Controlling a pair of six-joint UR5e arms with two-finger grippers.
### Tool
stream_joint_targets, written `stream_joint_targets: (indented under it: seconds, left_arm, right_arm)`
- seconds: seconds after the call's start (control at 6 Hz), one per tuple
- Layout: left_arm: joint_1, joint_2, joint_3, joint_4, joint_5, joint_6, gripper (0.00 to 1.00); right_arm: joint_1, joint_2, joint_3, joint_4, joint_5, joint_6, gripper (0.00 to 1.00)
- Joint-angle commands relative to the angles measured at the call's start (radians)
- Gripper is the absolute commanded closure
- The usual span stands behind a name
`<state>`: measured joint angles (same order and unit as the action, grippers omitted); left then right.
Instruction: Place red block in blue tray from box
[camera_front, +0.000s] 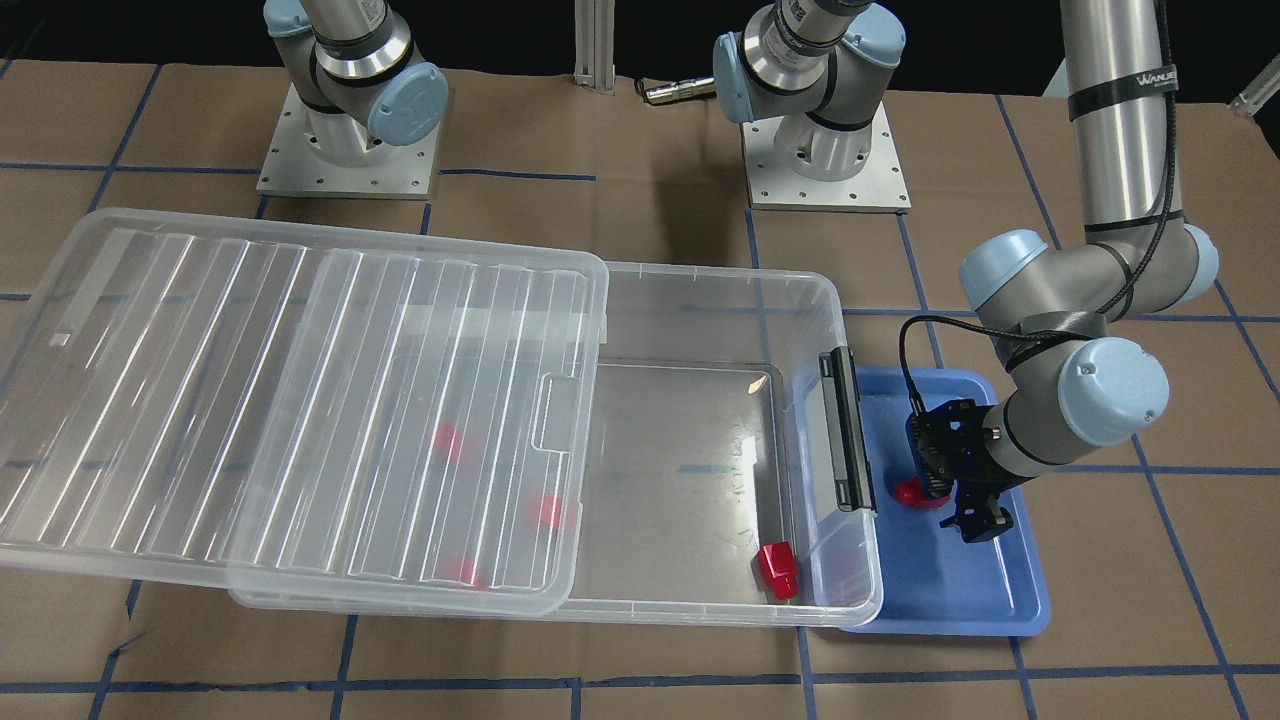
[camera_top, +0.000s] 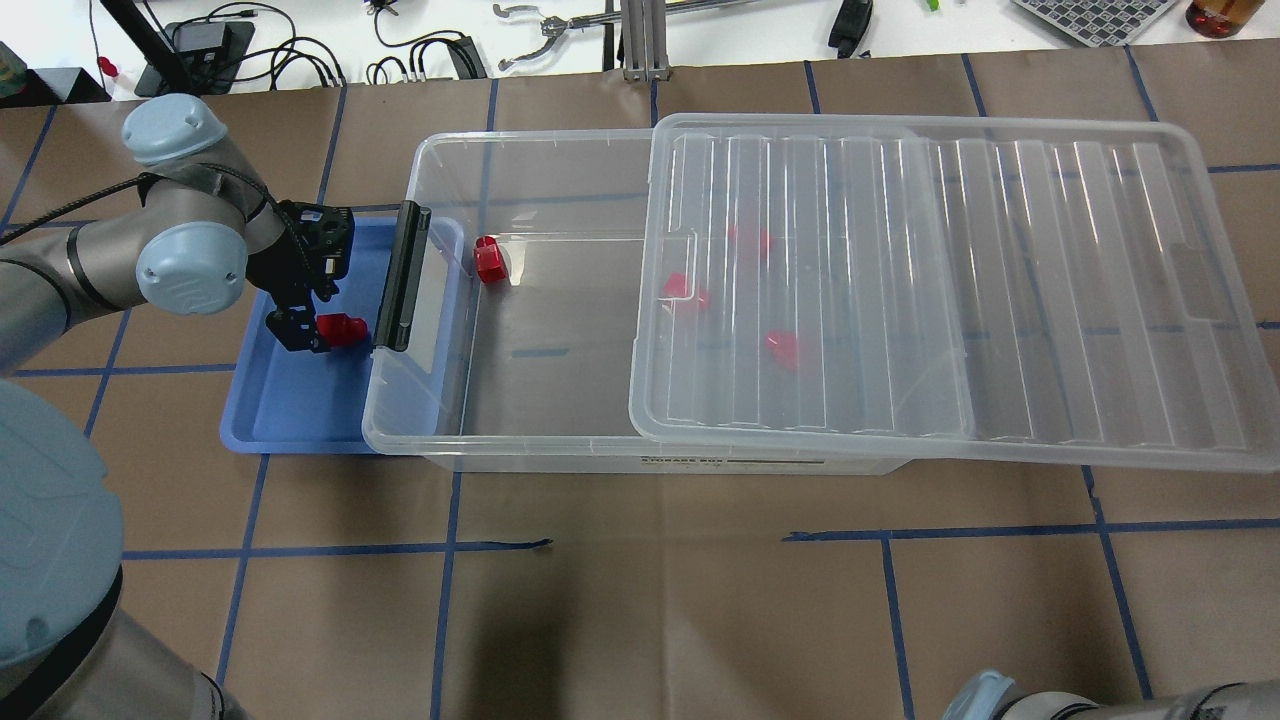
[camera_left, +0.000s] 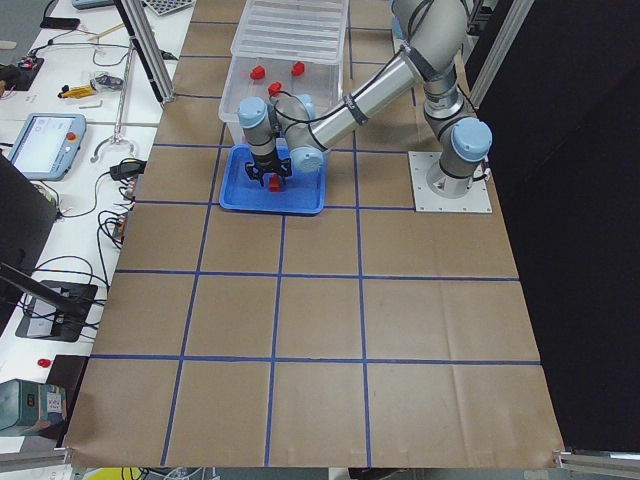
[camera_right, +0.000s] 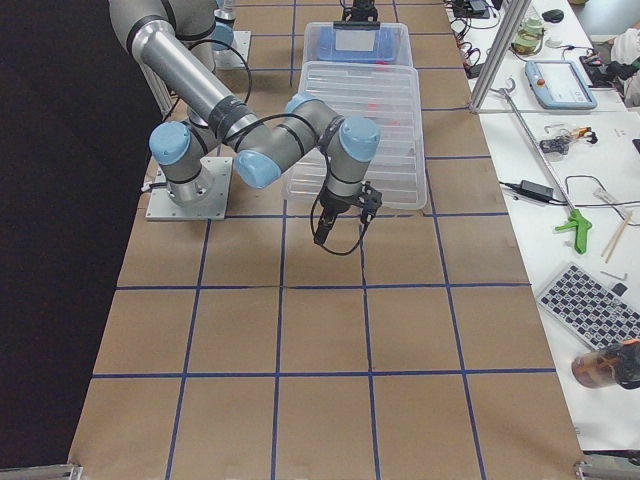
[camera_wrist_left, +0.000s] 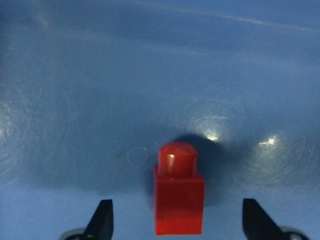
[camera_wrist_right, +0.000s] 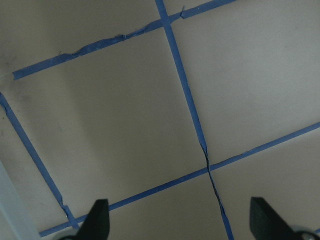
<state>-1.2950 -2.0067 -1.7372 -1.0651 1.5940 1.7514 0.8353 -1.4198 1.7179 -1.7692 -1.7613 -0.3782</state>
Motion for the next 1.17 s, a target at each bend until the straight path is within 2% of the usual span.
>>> stream_joint_targets:
  seconds: [0.0, 0.5, 0.83, 1.0]
  left_arm:
    - [-0.013, 0.113, 0.071, -0.227, 0.000, -0.027, 0.02]
    - [-0.047, 0.313, 0.223, -0.597, -0.005, -0.082, 0.02]
    - [-0.095, 0.376, 0.228, -0.616, -0.003, -0.105, 0.02]
    - [-0.099, 0.396, 0.240, -0.619, 0.003, -0.216, 0.02]
  right_arm:
    - [0.007, -0.011, 0.020, 0.010, 0.008, 0.005, 0.00]
    - [0.011, -0.011, 0.038, 0.019, 0.089, 0.010, 0.00]
    - [0.033, -0.017, 0.052, 0.017, 0.103, 0.010, 0.00]
    - [0.057, -0.016, 0.052, 0.017, 0.103, 0.010, 0.00]
